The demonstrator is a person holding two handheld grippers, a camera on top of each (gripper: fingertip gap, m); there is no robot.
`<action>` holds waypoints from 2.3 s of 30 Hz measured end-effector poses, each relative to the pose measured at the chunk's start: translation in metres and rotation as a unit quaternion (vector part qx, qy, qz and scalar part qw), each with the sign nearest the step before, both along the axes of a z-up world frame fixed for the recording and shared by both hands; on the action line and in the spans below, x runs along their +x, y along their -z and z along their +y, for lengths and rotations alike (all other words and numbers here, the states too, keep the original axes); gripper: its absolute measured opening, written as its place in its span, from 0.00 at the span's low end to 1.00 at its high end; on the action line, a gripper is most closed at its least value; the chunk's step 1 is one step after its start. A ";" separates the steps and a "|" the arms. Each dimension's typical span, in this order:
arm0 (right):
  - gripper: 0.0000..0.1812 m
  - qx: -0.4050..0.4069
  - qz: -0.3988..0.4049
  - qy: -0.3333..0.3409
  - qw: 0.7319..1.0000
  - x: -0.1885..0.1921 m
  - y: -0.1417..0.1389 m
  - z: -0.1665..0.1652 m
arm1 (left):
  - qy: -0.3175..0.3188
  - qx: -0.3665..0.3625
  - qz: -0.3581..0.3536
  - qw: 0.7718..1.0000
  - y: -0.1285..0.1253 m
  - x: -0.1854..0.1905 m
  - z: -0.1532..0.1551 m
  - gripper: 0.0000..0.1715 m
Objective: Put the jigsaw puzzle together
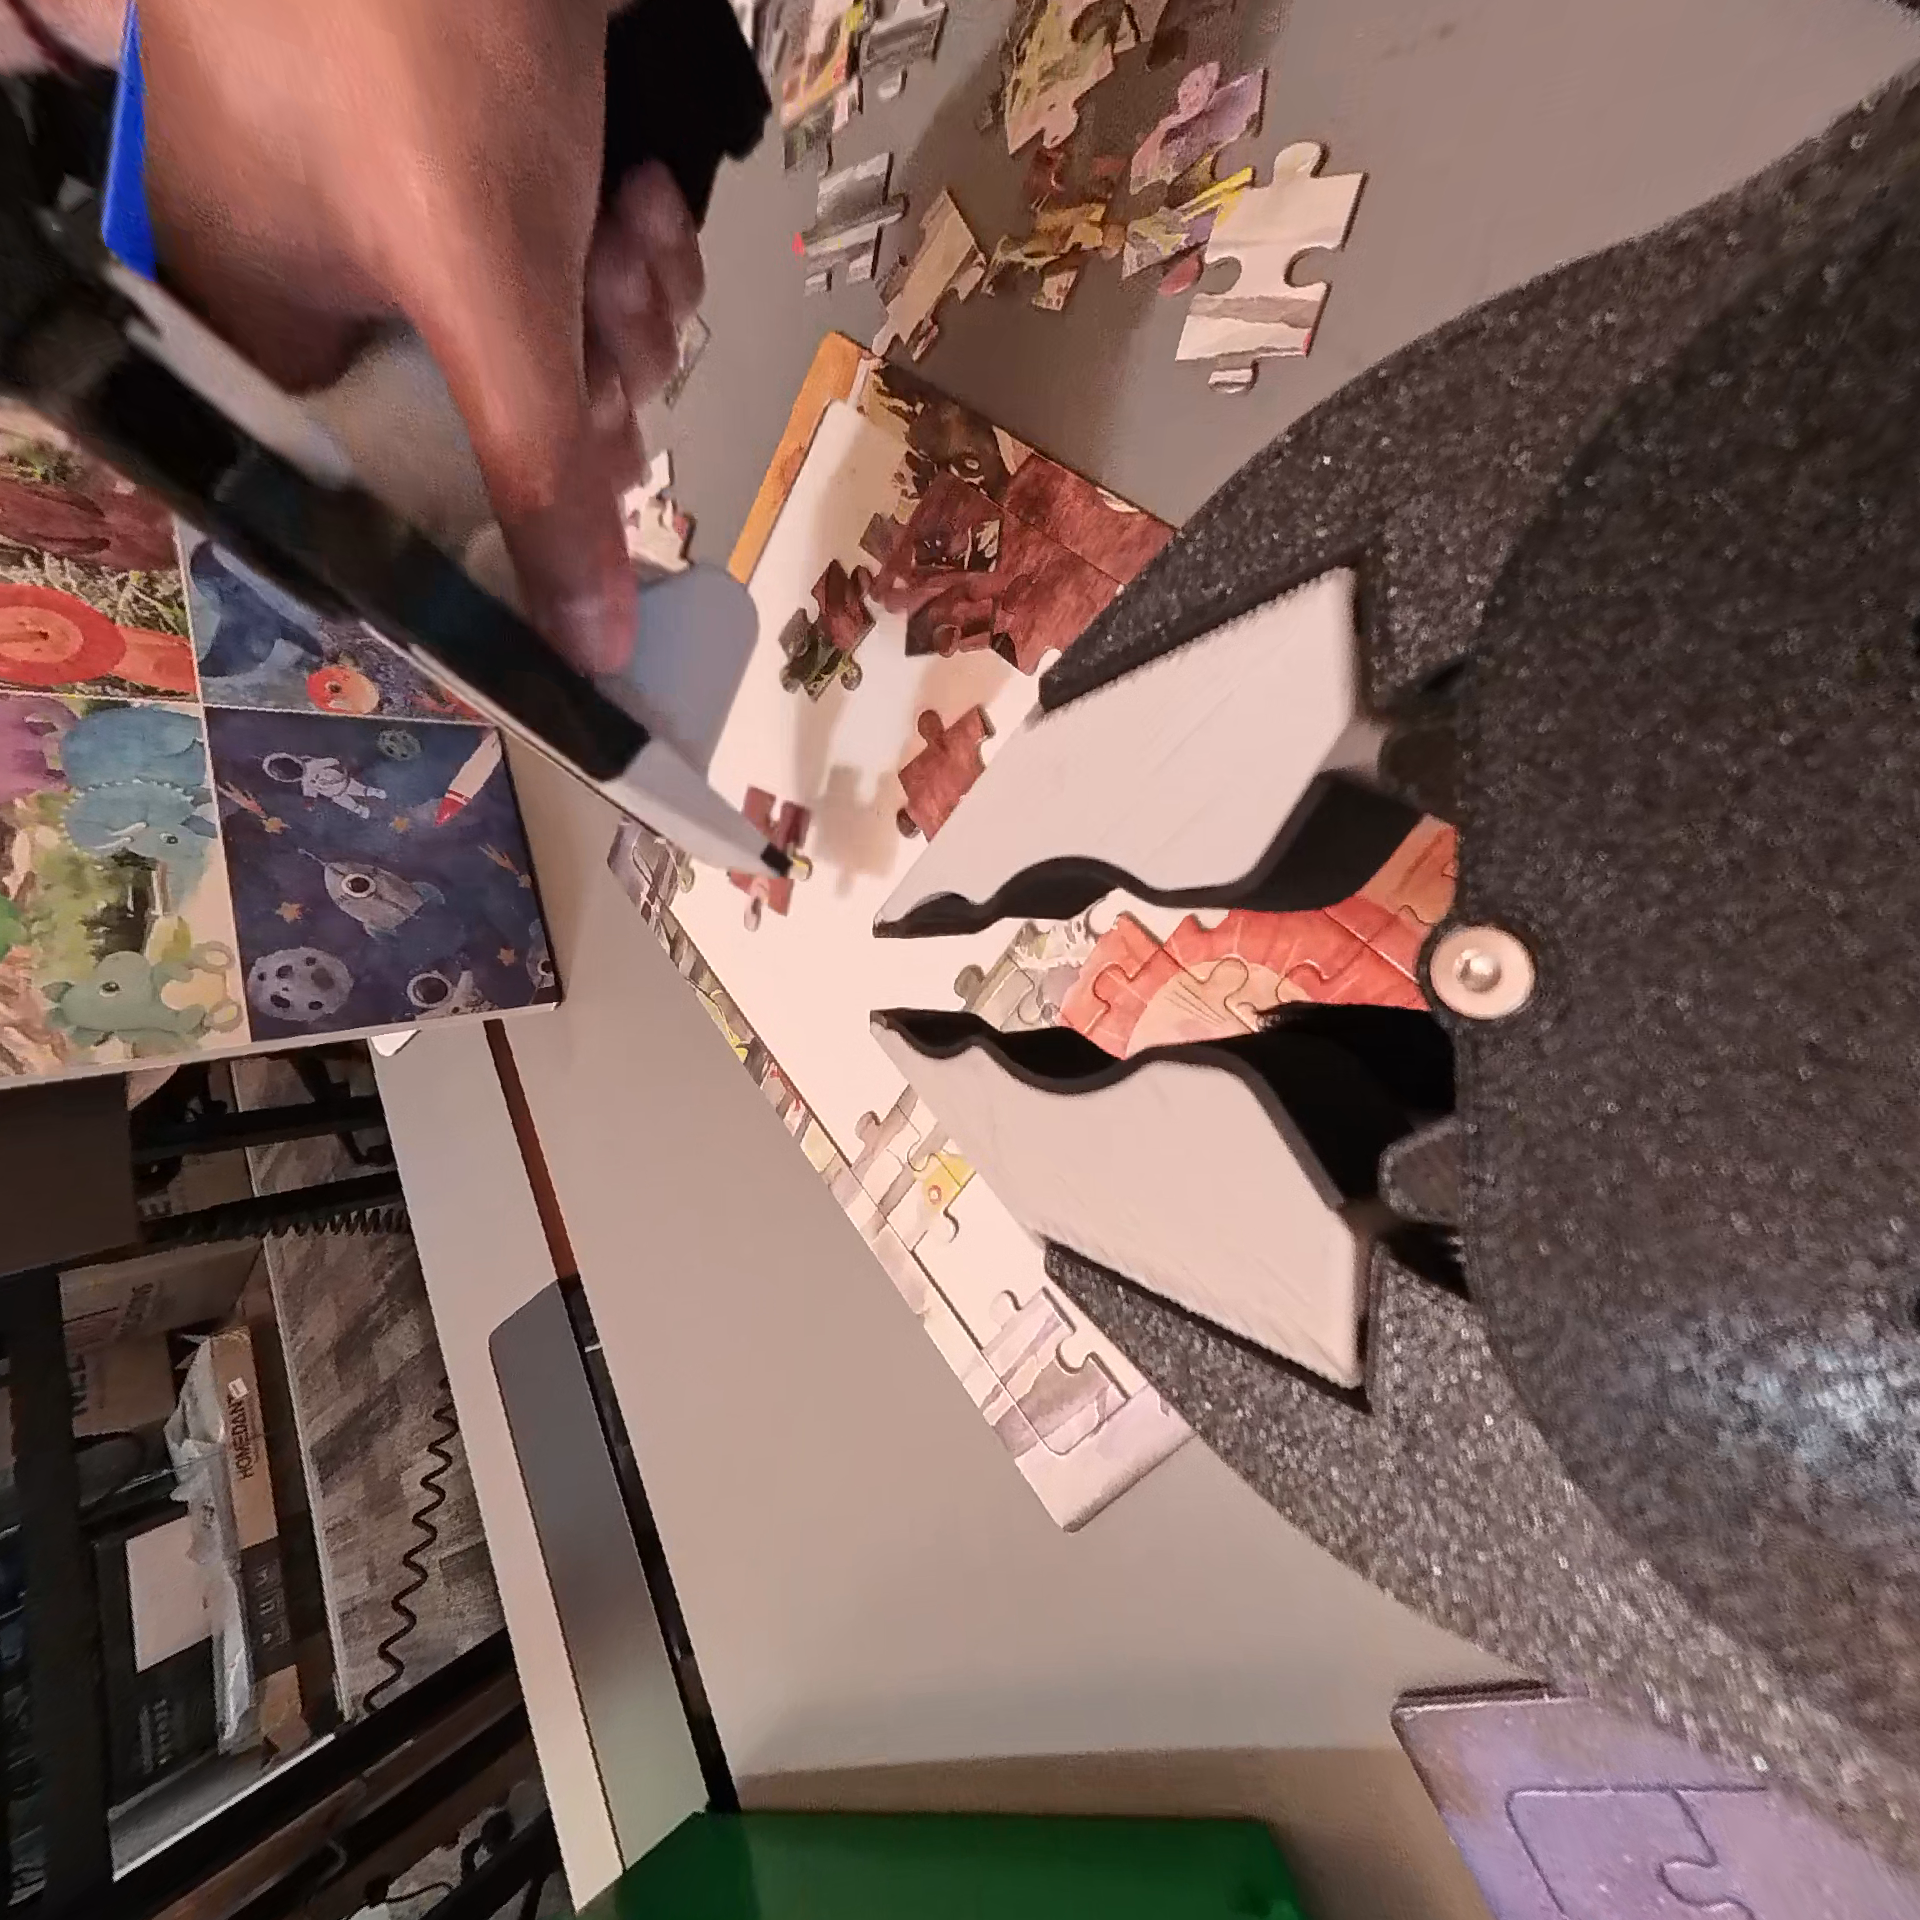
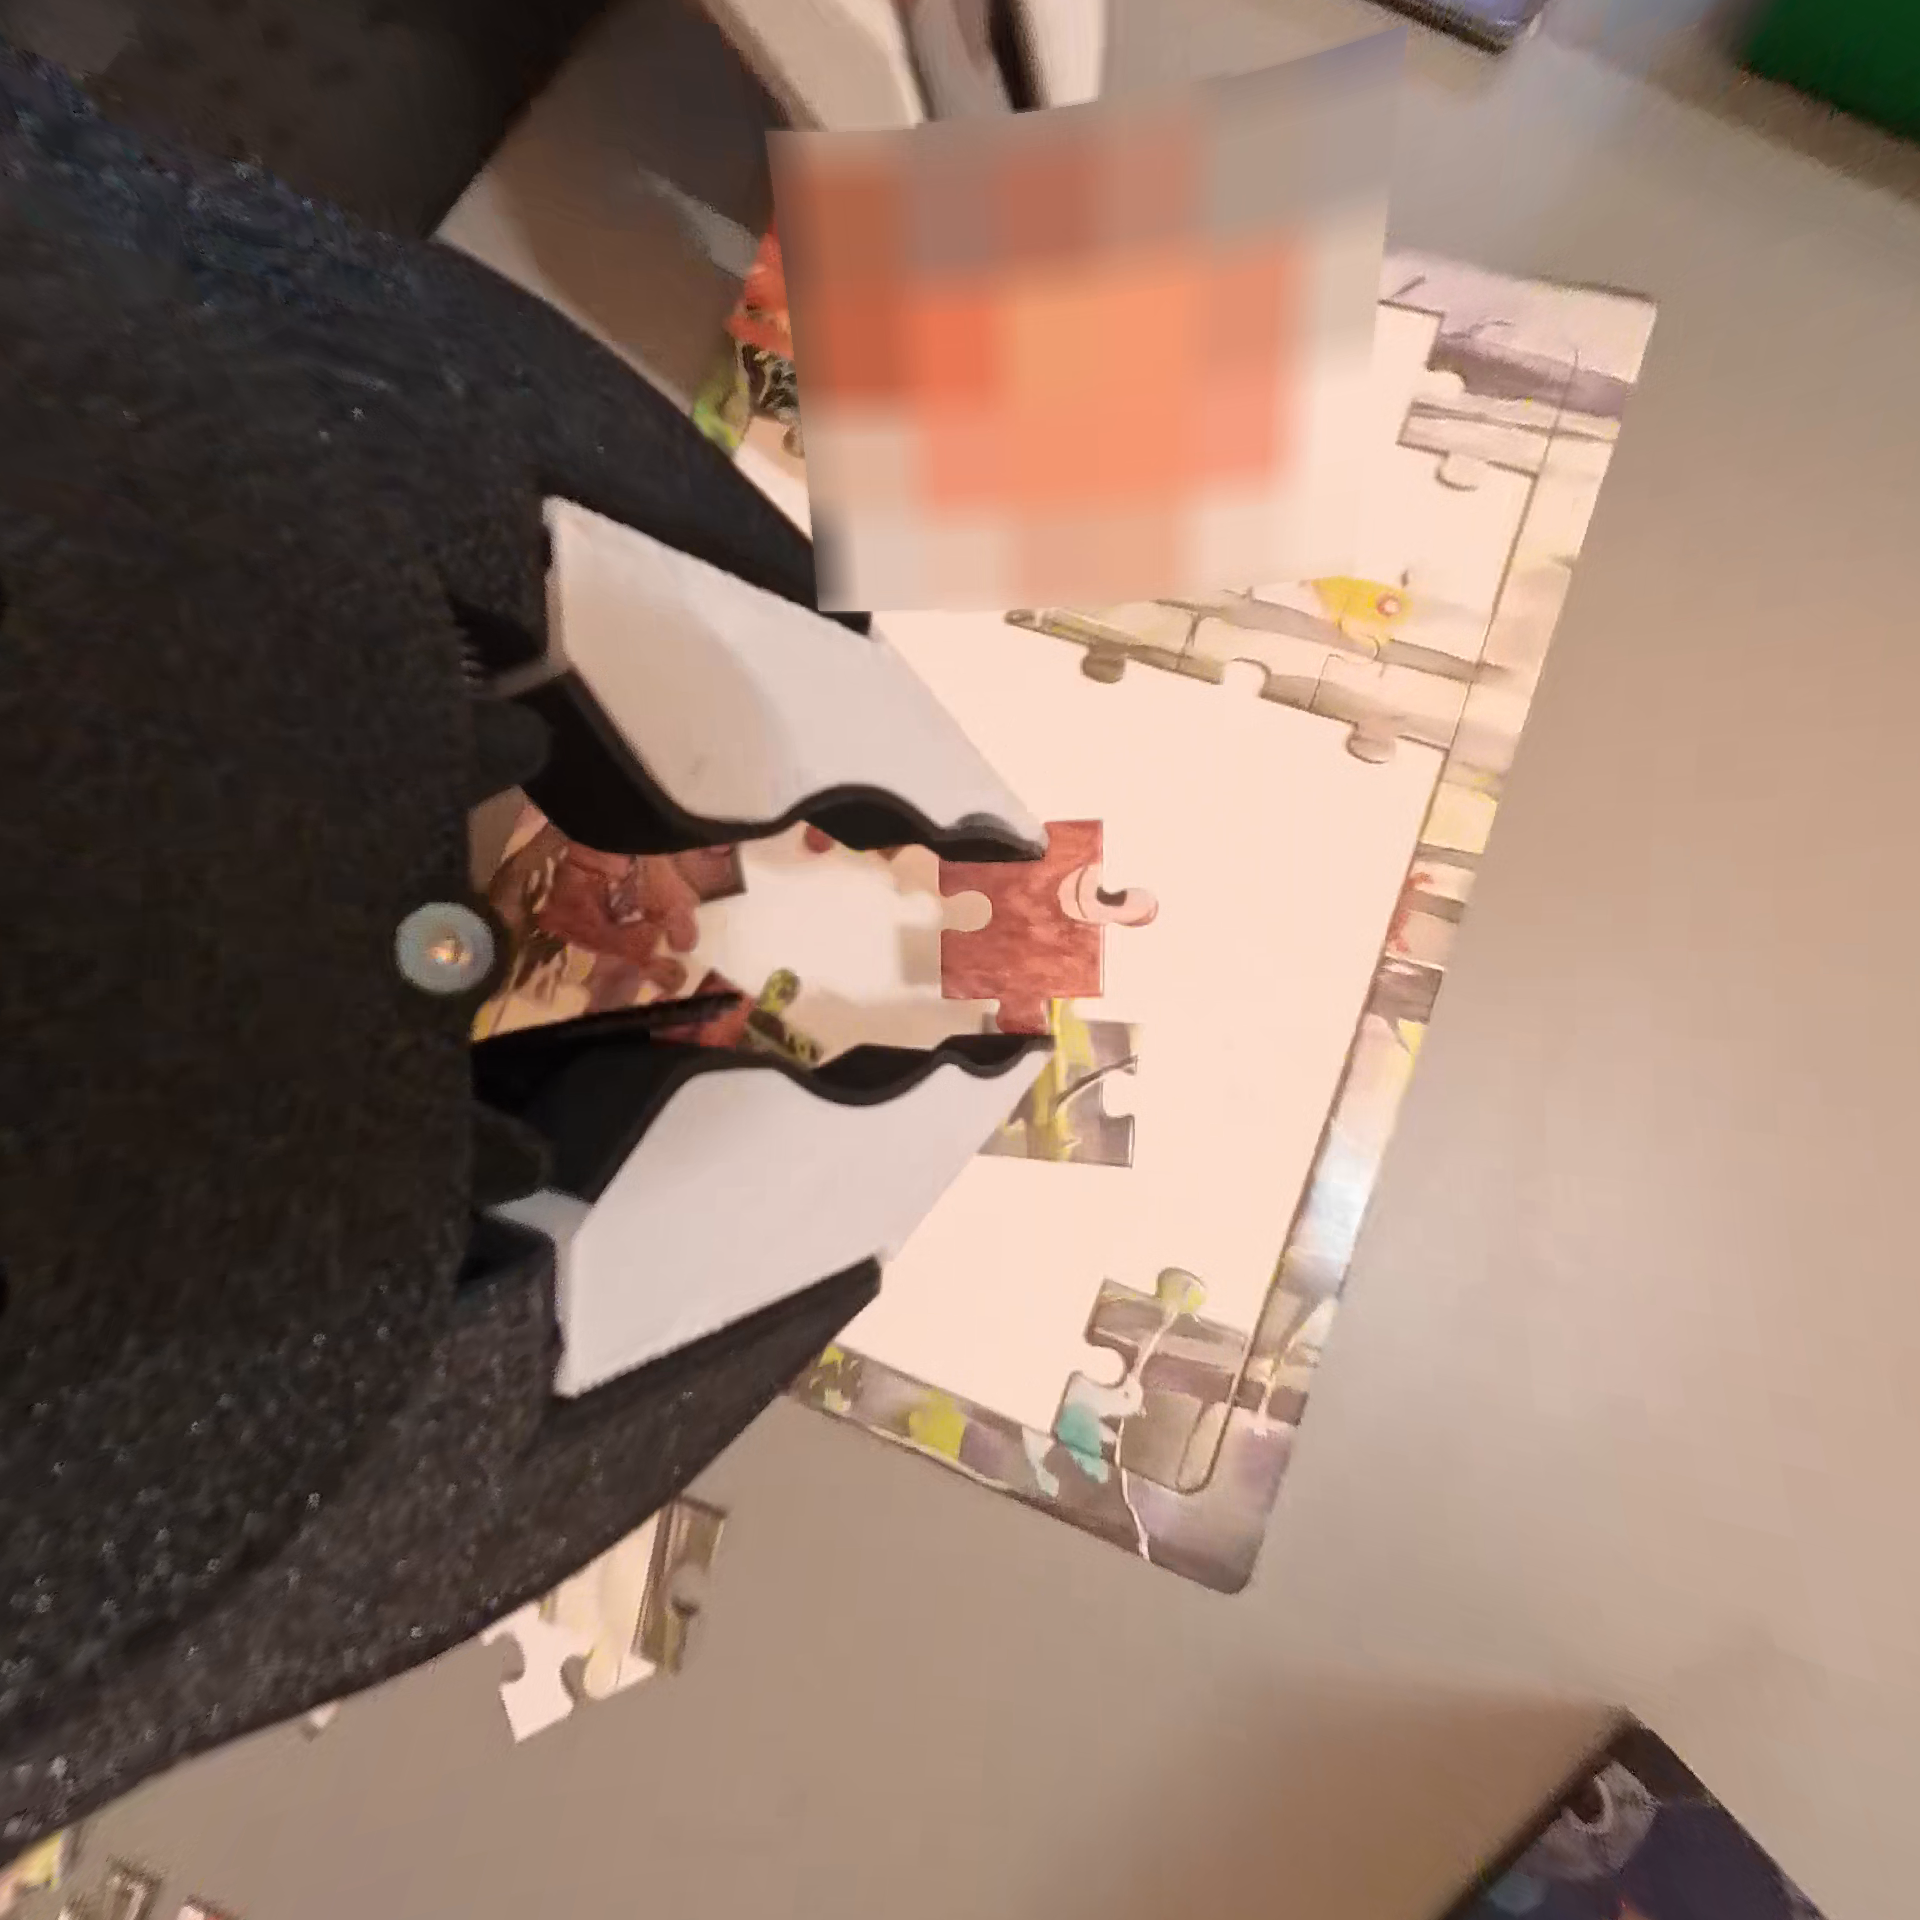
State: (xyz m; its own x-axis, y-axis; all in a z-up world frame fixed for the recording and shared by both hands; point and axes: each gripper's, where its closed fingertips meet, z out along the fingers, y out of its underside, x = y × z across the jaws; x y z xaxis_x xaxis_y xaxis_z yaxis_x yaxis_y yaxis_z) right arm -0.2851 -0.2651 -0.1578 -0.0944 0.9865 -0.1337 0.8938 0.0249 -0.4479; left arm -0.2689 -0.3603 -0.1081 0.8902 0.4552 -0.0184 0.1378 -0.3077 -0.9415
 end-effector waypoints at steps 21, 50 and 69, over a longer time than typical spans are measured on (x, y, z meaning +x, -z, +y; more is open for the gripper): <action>0.23 0.002 0.069 -0.131 0.989 -0.008 0.007 0.037 | 0.013 -0.028 -0.037 0.999 0.017 0.001 -0.002 0.07; 0.17 0.057 0.087 -0.058 0.993 0.000 0.021 0.070 | 0.059 -0.115 0.032 0.991 0.036 0.023 0.011 0.05; 0.18 -0.044 0.055 -0.043 0.997 0.013 0.020 0.062 | 0.056 -0.112 0.034 0.992 0.034 0.021 0.011 0.06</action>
